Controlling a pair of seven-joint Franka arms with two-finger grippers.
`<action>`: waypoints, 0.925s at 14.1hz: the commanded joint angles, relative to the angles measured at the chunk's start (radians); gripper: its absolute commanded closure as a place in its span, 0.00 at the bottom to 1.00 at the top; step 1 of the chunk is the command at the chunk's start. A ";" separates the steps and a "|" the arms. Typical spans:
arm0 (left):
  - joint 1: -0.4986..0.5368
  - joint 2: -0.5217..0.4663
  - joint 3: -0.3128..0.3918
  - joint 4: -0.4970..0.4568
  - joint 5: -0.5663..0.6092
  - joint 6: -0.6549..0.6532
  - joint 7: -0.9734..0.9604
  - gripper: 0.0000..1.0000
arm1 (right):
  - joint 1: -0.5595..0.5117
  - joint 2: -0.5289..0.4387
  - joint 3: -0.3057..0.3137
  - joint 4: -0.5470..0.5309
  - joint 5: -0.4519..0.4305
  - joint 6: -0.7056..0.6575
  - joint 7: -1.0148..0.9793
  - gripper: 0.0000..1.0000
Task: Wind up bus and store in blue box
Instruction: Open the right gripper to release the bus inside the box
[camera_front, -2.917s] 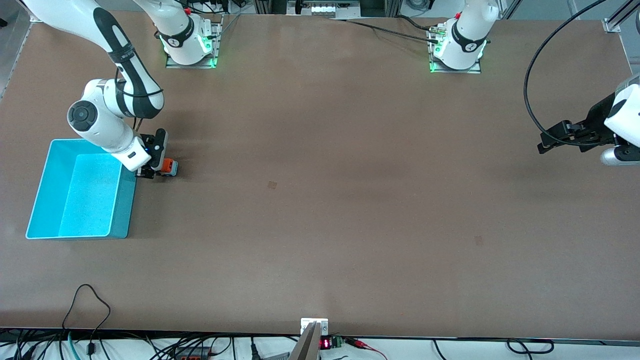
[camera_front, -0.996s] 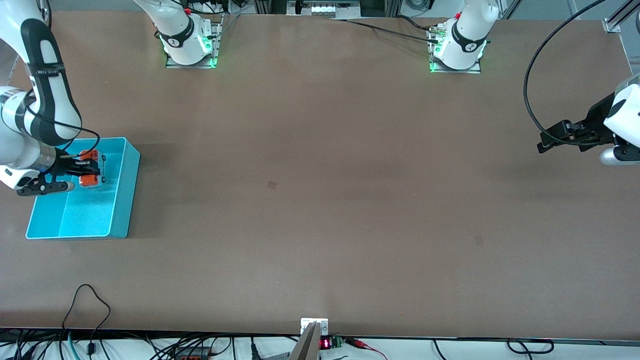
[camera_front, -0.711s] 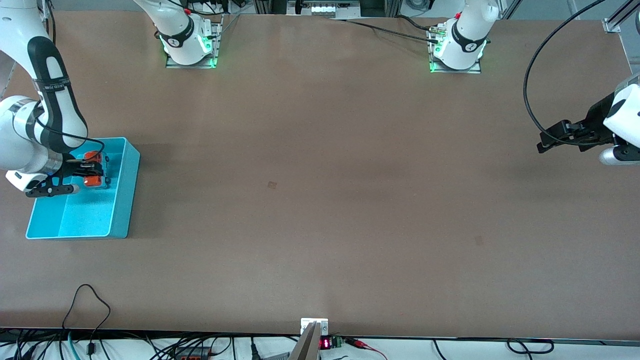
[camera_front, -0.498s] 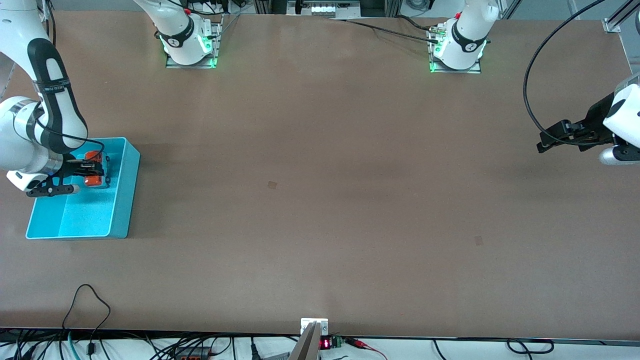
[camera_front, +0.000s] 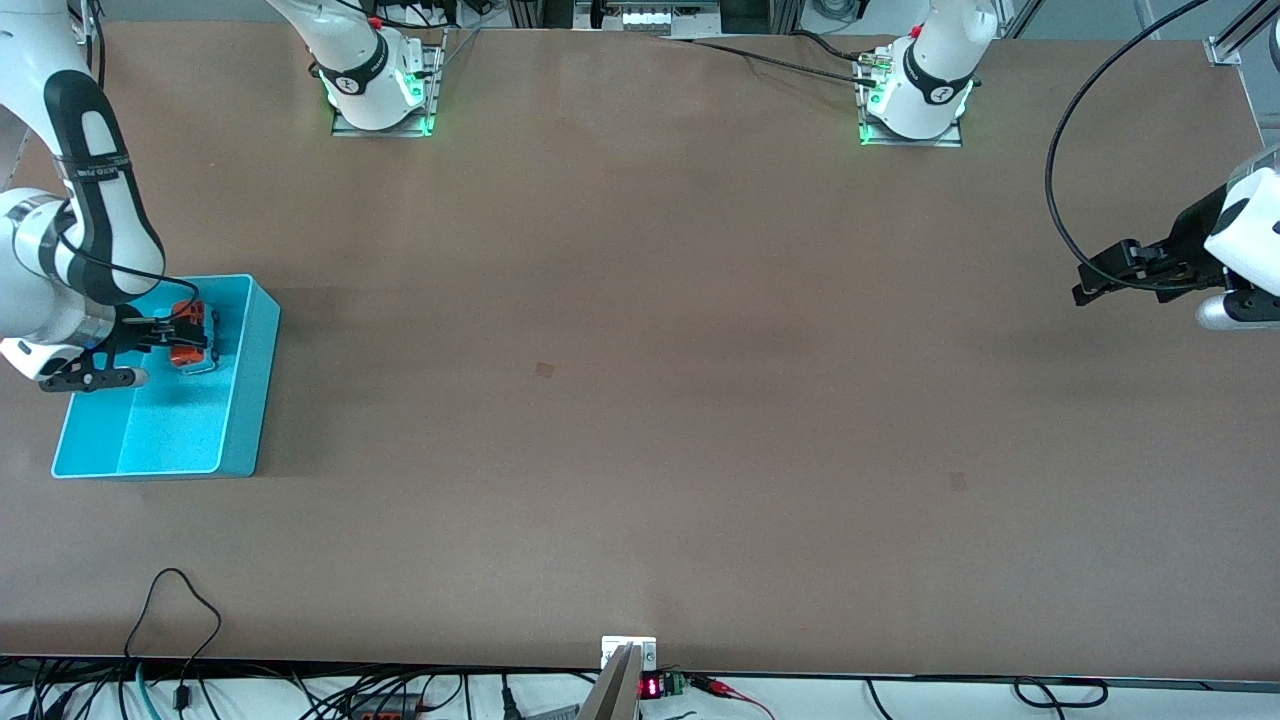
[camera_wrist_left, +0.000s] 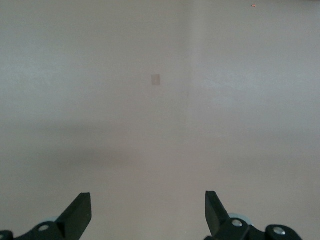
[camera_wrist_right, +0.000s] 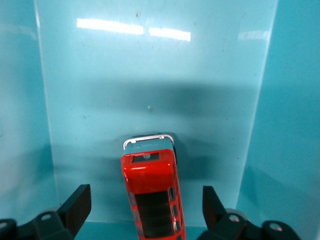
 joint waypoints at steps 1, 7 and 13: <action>-0.006 -0.011 -0.003 0.003 0.019 0.003 -0.005 0.00 | 0.011 -0.128 0.011 0.064 0.012 -0.177 -0.011 0.00; -0.008 -0.013 -0.009 0.003 0.019 0.003 -0.002 0.00 | 0.025 -0.243 0.130 0.326 -0.021 -0.539 0.006 0.00; 0.008 -0.016 -0.035 0.003 0.042 -0.013 0.020 0.00 | 0.019 -0.368 0.215 0.363 -0.012 -0.689 0.184 0.00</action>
